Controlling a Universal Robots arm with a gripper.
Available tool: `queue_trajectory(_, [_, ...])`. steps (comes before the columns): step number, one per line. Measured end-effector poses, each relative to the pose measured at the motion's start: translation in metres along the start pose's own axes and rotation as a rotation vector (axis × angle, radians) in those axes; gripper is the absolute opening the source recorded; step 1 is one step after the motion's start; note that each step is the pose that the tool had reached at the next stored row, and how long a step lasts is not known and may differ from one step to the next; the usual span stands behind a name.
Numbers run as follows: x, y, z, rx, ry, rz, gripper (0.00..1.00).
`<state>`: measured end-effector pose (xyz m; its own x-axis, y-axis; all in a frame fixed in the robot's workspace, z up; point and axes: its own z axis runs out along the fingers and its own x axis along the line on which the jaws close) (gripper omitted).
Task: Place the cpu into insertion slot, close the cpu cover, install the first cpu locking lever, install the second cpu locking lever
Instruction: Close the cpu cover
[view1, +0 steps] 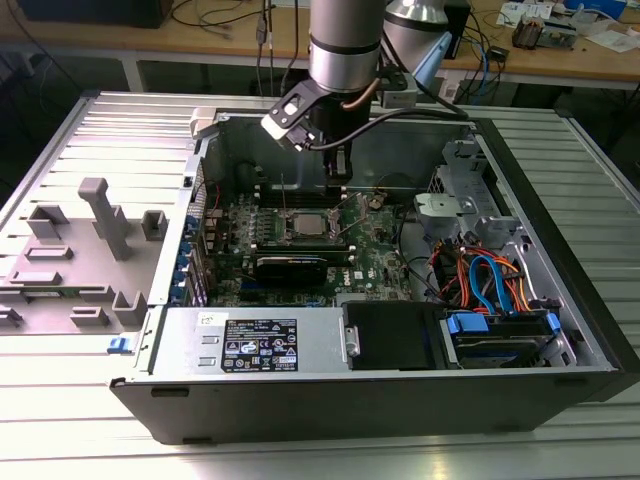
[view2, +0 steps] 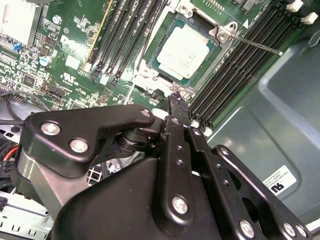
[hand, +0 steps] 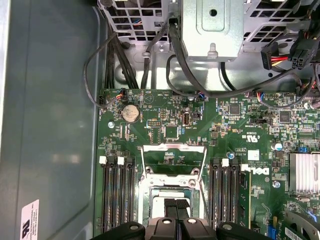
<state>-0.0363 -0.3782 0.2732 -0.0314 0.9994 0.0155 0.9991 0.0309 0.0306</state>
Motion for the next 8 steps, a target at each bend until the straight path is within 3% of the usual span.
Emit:
queue_trajectory(5, [0.0000,0.0013,0.0001,-0.0001,0.0000,0.000,0.11])
queue_trajectory(8, [-0.0003,0.0107,0.0003,0.0000,0.0001,0.000,0.11])
